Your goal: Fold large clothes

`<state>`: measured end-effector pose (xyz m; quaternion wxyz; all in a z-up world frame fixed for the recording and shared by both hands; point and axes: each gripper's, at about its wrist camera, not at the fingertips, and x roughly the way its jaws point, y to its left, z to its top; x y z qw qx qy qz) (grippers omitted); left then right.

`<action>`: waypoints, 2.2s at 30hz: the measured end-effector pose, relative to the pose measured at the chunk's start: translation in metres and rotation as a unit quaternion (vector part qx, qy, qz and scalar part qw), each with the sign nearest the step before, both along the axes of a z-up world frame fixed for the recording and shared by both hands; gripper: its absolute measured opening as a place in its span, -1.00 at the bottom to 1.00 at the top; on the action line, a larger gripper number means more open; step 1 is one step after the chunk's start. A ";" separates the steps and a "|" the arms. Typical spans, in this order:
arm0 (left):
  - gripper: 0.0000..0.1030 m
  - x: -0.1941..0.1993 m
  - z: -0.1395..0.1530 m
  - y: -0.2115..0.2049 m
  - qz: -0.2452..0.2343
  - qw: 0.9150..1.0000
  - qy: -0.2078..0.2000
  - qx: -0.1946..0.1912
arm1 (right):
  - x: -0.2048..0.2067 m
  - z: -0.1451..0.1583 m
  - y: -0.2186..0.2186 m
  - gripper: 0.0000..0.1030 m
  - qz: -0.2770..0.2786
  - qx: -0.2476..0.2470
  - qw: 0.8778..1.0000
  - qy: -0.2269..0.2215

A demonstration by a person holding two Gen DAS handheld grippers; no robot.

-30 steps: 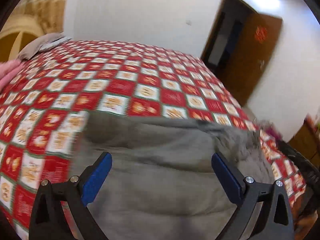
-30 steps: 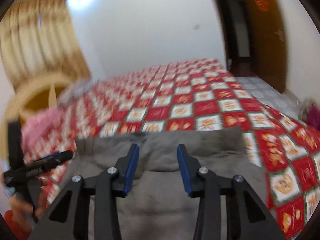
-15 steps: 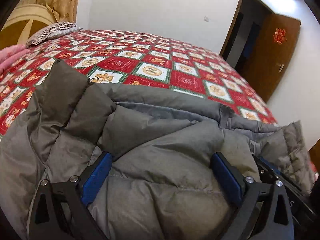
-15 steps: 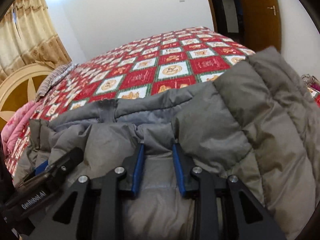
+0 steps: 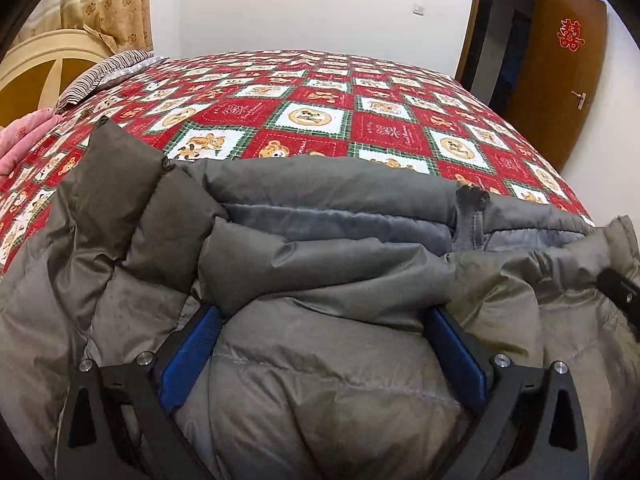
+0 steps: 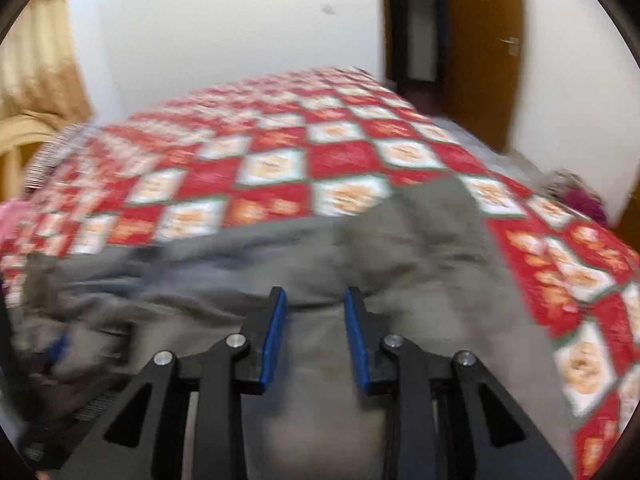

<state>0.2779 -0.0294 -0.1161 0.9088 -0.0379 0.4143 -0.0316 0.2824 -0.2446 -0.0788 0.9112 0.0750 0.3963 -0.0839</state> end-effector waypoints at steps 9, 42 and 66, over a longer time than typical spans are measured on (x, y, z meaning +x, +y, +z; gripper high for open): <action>0.97 0.000 0.001 -0.003 -0.017 1.000 0.001 -0.010 | -0.028 -0.047 -0.078 -1.00 -0.046 0.181 0.982 -0.033; 0.97 -0.234 0.057 0.195 0.050 0.986 -0.072 -0.141 | -0.116 0.023 0.069 -0.68 0.134 0.069 0.986 -0.076; 0.97 -0.149 0.002 0.152 0.069 0.929 -0.070 -0.356 | -0.087 -0.058 0.099 -0.69 0.138 0.089 0.986 -0.017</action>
